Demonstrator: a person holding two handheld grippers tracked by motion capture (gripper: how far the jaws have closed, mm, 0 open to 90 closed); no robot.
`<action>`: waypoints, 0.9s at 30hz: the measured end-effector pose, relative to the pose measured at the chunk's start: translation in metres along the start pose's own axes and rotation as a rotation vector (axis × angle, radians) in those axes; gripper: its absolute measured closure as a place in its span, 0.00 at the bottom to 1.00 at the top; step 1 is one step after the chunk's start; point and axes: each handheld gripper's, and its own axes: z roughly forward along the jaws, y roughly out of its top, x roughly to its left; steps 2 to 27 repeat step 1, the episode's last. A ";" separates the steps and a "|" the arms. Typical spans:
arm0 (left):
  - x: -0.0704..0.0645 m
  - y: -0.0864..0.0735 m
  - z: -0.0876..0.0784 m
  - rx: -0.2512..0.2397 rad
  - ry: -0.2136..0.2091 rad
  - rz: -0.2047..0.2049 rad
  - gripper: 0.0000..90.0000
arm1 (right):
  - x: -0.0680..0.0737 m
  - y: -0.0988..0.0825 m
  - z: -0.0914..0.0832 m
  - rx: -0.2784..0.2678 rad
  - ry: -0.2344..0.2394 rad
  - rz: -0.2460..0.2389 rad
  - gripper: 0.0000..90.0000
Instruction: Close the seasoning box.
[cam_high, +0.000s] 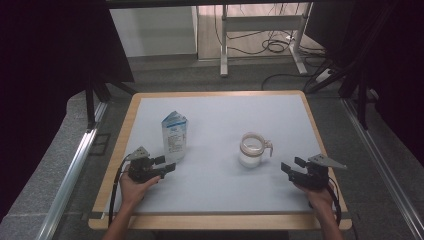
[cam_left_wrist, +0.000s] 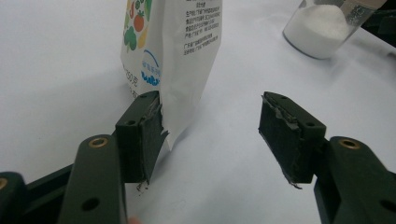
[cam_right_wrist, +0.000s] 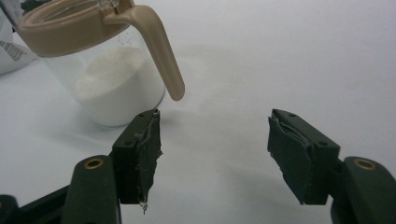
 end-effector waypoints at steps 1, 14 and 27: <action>0.000 0.000 0.000 -0.001 0.000 0.000 0.44 | 0.000 0.000 0.000 0.009 -0.001 -0.008 0.38; 0.000 0.000 0.000 -0.001 0.000 0.000 0.44 | 0.000 0.000 0.000 0.009 -0.001 -0.008 0.38; 0.000 0.000 0.000 -0.001 0.000 0.000 0.44 | 0.000 0.000 0.000 0.009 -0.001 -0.008 0.38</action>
